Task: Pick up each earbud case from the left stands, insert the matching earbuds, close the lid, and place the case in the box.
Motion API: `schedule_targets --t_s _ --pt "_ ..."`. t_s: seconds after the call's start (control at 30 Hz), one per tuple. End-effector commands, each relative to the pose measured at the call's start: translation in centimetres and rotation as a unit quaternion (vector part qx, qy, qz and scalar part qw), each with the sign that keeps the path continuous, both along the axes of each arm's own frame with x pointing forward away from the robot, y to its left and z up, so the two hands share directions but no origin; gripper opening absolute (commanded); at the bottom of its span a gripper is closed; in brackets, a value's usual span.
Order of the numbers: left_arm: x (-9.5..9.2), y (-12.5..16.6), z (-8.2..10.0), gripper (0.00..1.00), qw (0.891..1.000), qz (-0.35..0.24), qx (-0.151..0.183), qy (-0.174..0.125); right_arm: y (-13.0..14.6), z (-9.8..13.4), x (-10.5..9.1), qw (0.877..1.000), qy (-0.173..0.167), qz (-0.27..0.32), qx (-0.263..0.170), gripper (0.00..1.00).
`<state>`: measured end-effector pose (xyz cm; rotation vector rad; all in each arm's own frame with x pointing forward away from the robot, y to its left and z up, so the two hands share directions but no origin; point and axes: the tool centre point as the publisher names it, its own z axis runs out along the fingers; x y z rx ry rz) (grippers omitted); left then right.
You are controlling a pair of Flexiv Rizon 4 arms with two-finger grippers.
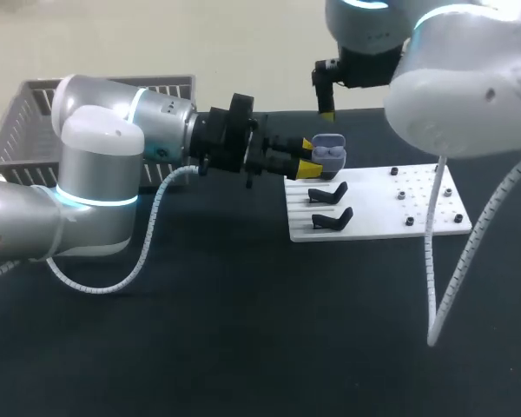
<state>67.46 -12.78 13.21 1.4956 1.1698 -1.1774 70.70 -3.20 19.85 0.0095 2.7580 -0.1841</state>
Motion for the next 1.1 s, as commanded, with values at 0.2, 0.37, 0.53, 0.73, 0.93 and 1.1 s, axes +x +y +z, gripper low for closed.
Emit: schedule_targets --t_s 0.2,0.37,0.53,0.73,0.93,1.1 --pt "-0.2 0.0 -0.1 0.00 1.000 0.003 -0.001 -0.002 -0.3 -0.8 2.2 0.999 0.050 -0.006 0.005 1.00" --pt "-0.2 0.0 -0.1 0.00 1.000 0.003 -0.001 -0.002 0.1 -1.9 1.8 0.997 0.073 0.008 0.000 1.00" --pt "-0.2 0.0 -0.1 0.00 1.000 0.003 -0.001 -0.002 0.5 -2.5 1.2 0.996 0.087 0.020 0.000 1.00" --pt "-0.2 0.0 -0.1 0.00 1.000 0.003 -0.001 -0.002 0.3 -2.9 0.4 0.995 0.099 0.028 0.000 1.00" --pt "-0.2 0.0 -0.1 0.00 1.000 0.003 -0.001 -0.002 0.2 -3.1 -0.5 0.993 0.111 0.037 0.004 1.00" --pt "-0.2 0.0 -0.1 0.00 1.000 0.003 -0.001 -0.002 0.4 -3.1 -1.3 0.992 0.117 0.047 0.011 1.00"
